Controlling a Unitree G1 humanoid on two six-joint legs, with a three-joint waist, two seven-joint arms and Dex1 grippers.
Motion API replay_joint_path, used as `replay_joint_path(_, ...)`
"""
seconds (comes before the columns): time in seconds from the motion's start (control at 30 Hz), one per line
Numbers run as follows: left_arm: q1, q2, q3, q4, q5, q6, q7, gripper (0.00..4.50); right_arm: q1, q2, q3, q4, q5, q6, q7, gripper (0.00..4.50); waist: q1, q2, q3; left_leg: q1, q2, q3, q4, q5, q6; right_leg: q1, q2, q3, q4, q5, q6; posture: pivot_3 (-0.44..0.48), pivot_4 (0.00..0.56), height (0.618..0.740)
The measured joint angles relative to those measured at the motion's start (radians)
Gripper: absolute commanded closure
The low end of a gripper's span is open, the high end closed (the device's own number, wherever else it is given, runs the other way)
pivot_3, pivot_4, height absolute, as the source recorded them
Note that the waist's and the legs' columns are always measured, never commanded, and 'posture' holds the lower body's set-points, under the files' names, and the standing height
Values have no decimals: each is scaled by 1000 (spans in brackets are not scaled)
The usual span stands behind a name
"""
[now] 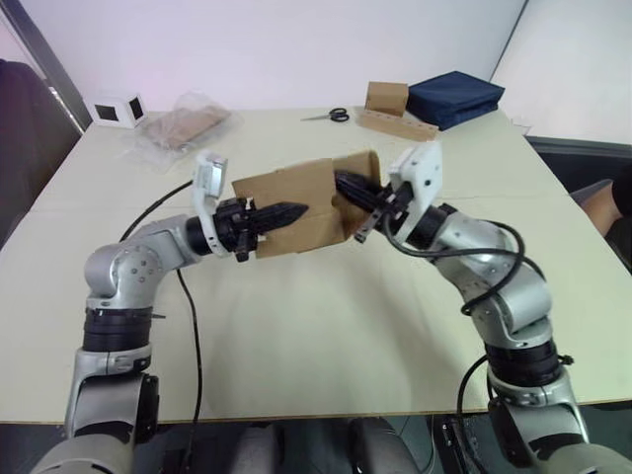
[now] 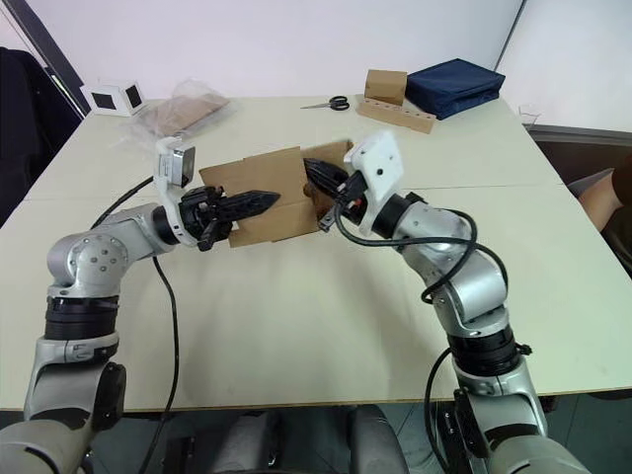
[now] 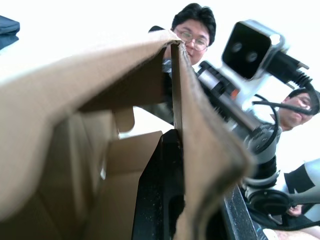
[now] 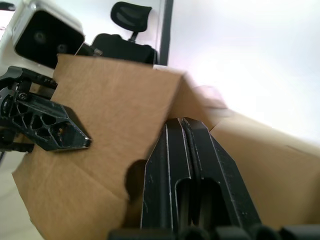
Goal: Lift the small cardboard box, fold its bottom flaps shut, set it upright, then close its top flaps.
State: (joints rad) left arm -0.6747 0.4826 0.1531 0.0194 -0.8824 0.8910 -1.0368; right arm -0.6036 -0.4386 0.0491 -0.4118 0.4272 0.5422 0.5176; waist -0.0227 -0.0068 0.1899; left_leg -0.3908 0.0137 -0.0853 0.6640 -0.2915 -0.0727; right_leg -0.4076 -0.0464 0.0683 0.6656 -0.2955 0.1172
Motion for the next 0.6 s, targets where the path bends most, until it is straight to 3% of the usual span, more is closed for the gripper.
replay_joint_path(0.3,-7,11,40,8,-21,6,35,4489,57,-106,-119,-79,72,75,33,4500,1,0,0,0,0,0,0,0,0,0,0,0,0,0,0,0,150,740)
replay_joint_path(0.4,-8,11,71,7,-47,17,53,4489,151,-137,-178,-126,99,104,30,4500,4,0,0,0,0,0,0,0,0,0,0,0,-1,0,0,0,150,740)
replay_joint_path(0.6,-12,6,79,-12,-95,41,93,4489,305,-96,-152,-160,92,104,-9,4500,-2,0,0,0,0,0,0,0,0,0,0,0,0,0,0,0,150,740)
